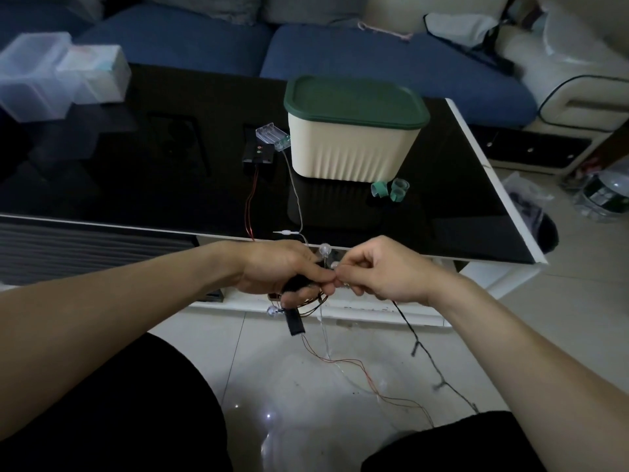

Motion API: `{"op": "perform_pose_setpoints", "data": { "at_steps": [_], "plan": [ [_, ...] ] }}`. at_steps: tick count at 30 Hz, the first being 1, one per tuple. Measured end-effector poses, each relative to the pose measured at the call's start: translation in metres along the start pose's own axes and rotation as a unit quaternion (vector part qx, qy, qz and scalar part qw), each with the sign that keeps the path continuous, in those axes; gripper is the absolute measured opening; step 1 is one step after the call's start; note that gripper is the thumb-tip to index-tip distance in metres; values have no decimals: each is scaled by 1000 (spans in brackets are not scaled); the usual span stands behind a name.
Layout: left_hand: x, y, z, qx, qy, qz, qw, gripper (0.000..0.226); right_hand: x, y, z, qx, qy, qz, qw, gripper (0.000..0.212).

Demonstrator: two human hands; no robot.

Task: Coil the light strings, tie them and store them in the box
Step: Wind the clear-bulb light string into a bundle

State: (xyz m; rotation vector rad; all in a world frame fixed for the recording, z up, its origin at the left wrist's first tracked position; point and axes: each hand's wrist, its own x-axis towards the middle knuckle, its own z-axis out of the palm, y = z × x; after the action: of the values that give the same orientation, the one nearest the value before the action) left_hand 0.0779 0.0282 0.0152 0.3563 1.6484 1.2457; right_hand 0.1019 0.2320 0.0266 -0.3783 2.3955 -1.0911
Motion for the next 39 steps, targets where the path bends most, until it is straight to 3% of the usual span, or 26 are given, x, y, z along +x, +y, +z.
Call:
{"op": "perform_pose_setpoints", "data": {
  "at_steps": [12, 17, 22, 26, 31, 33, 39],
  "plan": [
    [-7, 6, -9, -112, 133, 27, 984, 46, 3, 14, -19, 72, 123, 41, 989, 36],
    [-3, 8, -3, -125, 120, 19, 985, 48, 5, 19, -23, 81, 192, 26, 978, 37],
    [-6, 12, -12, -223, 180, 48, 957, 40, 1, 31, -30, 119, 81, 112, 983, 52],
    [-10, 14, -20, -294, 250, 98, 917, 32, -1, 41, -34, 108, 32, 142, 983, 39],
    [-11, 19, -14, -333, 227, 145, 904, 23, -1, 35, -26, 41, 39, 119, 991, 31],
    [-9, 21, -12, -338, 221, 156, 901, 29, 0, 25, -17, -6, 41, 89, 995, 30],
    [-4, 17, -9, -330, 188, 133, 915, 28, 3, 5, 4, -96, 10, 40, 994, 27]
  ]
}}
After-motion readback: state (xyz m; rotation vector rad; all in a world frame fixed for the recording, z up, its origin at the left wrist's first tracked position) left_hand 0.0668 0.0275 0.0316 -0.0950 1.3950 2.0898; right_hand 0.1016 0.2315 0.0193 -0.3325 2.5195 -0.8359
